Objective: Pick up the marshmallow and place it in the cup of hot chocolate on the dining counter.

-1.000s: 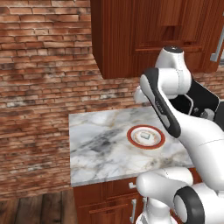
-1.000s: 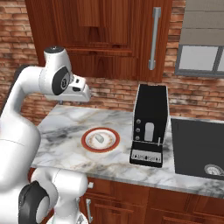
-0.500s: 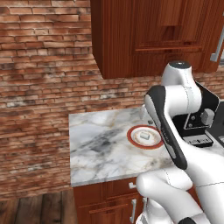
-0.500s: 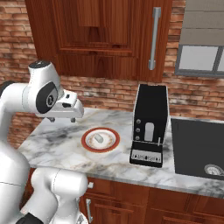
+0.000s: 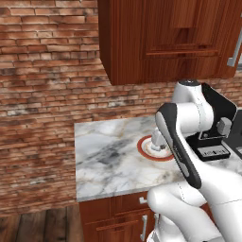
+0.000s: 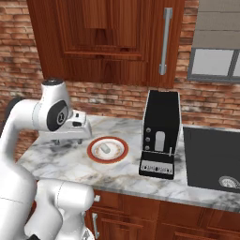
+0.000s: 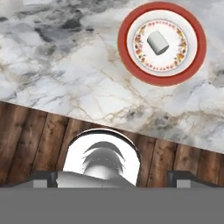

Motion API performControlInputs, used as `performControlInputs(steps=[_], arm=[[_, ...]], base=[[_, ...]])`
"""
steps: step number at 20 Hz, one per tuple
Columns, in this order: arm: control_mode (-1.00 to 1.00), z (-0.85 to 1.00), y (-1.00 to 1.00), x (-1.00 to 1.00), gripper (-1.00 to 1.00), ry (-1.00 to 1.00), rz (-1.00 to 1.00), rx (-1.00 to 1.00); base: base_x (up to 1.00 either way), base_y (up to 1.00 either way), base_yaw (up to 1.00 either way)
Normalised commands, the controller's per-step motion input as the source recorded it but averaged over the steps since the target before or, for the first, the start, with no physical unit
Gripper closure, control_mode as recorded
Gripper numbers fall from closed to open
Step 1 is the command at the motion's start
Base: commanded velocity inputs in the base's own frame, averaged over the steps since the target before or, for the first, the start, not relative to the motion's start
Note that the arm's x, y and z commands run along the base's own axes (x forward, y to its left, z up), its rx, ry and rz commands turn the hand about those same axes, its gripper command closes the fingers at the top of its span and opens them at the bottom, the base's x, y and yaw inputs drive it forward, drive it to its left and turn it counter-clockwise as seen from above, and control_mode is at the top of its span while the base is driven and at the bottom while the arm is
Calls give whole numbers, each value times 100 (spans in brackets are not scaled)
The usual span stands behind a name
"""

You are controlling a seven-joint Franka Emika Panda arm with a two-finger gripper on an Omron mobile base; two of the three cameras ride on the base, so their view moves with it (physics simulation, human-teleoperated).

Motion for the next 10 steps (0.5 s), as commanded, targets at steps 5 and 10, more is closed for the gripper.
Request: performControlInputs(steps=[5, 10], arm=[[-100, -15, 0, 6, -100, 24, 9, -1], [-100, -16, -13, 25, -100, 11, 9, -2]], base=[[0, 0, 0], [0, 0, 0]])
